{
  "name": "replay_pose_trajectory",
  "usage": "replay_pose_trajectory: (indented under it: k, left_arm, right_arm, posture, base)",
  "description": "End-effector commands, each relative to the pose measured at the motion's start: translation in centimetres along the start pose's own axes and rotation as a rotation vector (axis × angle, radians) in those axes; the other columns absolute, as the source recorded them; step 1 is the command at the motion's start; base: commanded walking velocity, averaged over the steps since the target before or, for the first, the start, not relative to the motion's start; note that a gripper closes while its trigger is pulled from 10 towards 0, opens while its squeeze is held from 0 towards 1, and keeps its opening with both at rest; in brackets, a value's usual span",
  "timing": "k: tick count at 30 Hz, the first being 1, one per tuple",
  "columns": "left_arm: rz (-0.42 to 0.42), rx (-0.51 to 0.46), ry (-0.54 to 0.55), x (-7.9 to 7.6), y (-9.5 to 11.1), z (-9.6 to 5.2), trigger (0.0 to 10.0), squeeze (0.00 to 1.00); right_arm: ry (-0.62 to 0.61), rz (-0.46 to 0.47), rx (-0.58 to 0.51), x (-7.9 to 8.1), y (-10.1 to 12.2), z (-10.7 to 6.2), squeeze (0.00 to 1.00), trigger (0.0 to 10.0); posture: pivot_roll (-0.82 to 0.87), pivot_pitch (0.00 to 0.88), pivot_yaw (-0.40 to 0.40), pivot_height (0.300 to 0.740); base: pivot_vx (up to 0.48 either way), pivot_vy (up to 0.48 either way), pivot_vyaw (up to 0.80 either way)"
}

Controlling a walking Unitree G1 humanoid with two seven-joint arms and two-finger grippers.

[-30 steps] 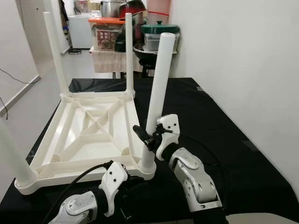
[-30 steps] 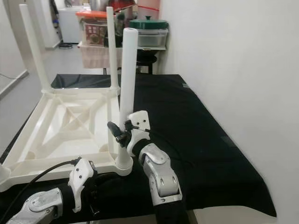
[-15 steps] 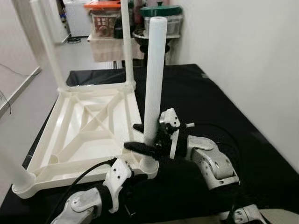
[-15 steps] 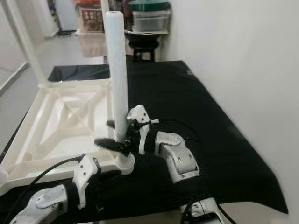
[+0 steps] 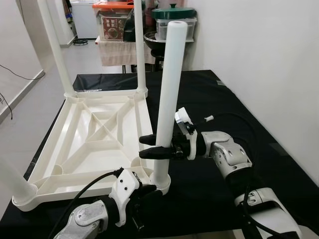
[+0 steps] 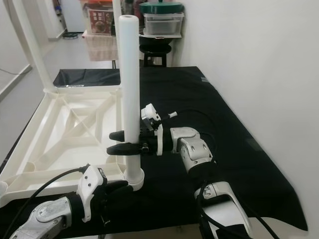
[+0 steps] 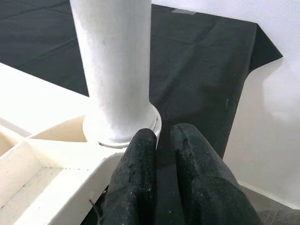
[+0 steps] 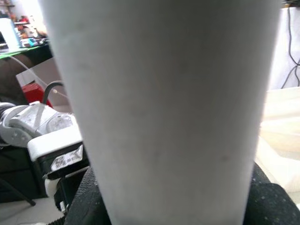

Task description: Building children table

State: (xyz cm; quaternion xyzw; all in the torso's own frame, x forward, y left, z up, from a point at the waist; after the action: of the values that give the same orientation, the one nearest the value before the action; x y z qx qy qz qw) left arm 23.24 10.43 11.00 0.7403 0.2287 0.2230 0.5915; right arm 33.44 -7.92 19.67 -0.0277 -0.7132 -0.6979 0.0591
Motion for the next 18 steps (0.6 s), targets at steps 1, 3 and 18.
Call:
replay_pose_trajectory:
  k: [1, 3, 18]
  left_arm:
    - [0.005, 0.014, 0.011, 0.2, -0.2, -0.2, 10.0, 0.0]
    - [0.003, 0.013, 0.004, -0.1, -0.2, -0.1, 10.0, 0.0]
    - [-0.006, 0.027, -0.007, -0.3, -0.5, -0.6, 10.0, 0.0]
  right_arm:
    - [0.029, 0.055, 0.011, 0.2, -0.9, 0.0, 0.0, 0.0]
    - [-0.04, 0.041, -0.015, 0.1, -1.3, -1.0, 0.0, 0.0]
    - [-1.052, 0.103, 0.012, 1.6, -8.3, 1.7, 0.0, 0.0]
  posture:
    - [0.1, 0.0, -0.063, 0.74]
    - [0.09, 0.0, -0.06, 0.74]
    - [0.07, 0.0, -0.054, 0.74]
  base:
    - [0.0, 0.0, 0.0]
    - [0.0, 0.0, 0.0]
    - [0.0, 0.0, 0.0]
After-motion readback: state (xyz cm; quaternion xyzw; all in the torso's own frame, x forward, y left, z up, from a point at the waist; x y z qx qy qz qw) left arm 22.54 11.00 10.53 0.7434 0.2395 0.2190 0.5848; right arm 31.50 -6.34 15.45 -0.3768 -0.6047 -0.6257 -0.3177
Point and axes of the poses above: a point about 5 cm out from each wrist's last joint towards the gripper, its own z axis pointing out of the wrist towards the gripper, its own y axis along the axis of the wrist's last joint, x = y × z, the point moved 1 cm from there along z, pointing out of the wrist towards the gripper, and after that the axes turned 3 degrees about z, right-handed, at the moved point
